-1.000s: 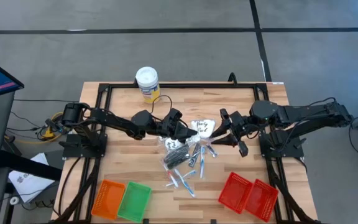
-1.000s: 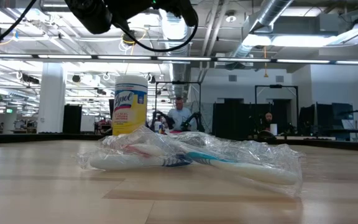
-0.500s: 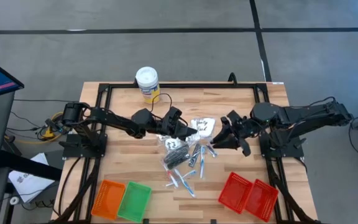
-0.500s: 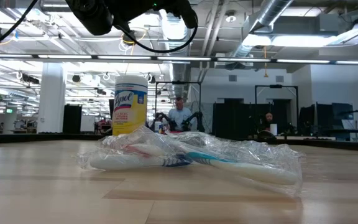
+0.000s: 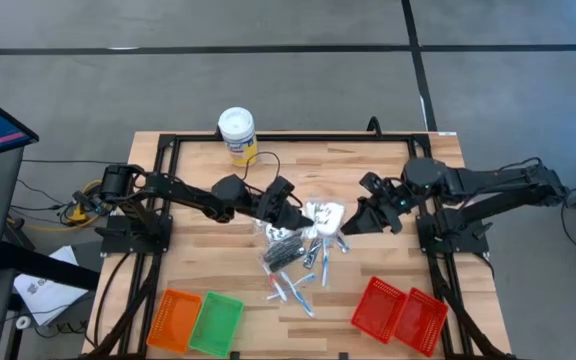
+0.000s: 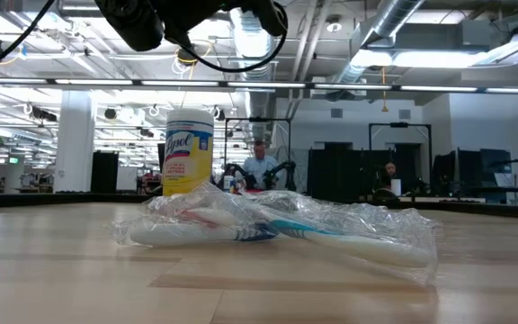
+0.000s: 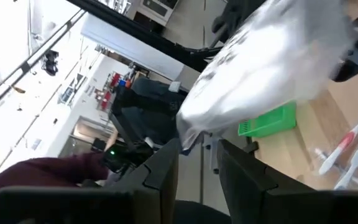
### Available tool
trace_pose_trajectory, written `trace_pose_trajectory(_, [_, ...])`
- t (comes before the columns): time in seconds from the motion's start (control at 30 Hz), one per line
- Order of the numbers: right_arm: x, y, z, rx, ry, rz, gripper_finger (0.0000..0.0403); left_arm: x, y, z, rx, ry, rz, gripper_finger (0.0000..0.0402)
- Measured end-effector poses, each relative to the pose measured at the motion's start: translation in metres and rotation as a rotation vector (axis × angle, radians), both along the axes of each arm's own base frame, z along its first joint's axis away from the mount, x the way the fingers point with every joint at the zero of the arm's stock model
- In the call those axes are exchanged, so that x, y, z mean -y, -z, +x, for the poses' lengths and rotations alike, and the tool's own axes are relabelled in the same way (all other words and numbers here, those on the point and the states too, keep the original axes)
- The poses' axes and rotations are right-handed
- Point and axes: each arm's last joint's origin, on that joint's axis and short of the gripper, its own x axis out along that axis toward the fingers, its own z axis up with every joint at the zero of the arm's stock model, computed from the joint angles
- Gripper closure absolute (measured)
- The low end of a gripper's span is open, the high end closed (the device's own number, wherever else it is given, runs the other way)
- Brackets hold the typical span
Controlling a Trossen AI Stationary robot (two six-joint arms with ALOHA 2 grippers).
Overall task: Pick & Place Travel size toiletries
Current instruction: Put the cotton pods into the left red basket
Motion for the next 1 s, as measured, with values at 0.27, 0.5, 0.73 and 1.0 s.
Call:
trace_pose_trajectory(0.27, [0.006, 0.0, 0.0, -0.03, 0.015, 0.056, 0.0298, 0.006, -0.004, -0.003, 0.032, 0.074, 0.064, 0.0392])
trace_pose_trajectory(0.5, [0.022, 0.001, 0.002, -0.081, 0.098, 0.142, 0.0298, 0.021, -0.006, -0.007, 0.068, 0.18, 0.153, 0.0392])
trace_pose_trajectory(0.73, [0.033, 0.011, 0.0, -0.19, 0.146, 0.172, 0.0298, 0.026, -0.005, -0.008, 0.084, 0.196, 0.204, 0.0392])
trace_pose_trajectory(1.0, [0.039, 0.011, -0.001, -0.198, 0.138, 0.175, 0.0298, 0.028, 0.008, -0.004, -0.033, 0.221, 0.24, 0.0392])
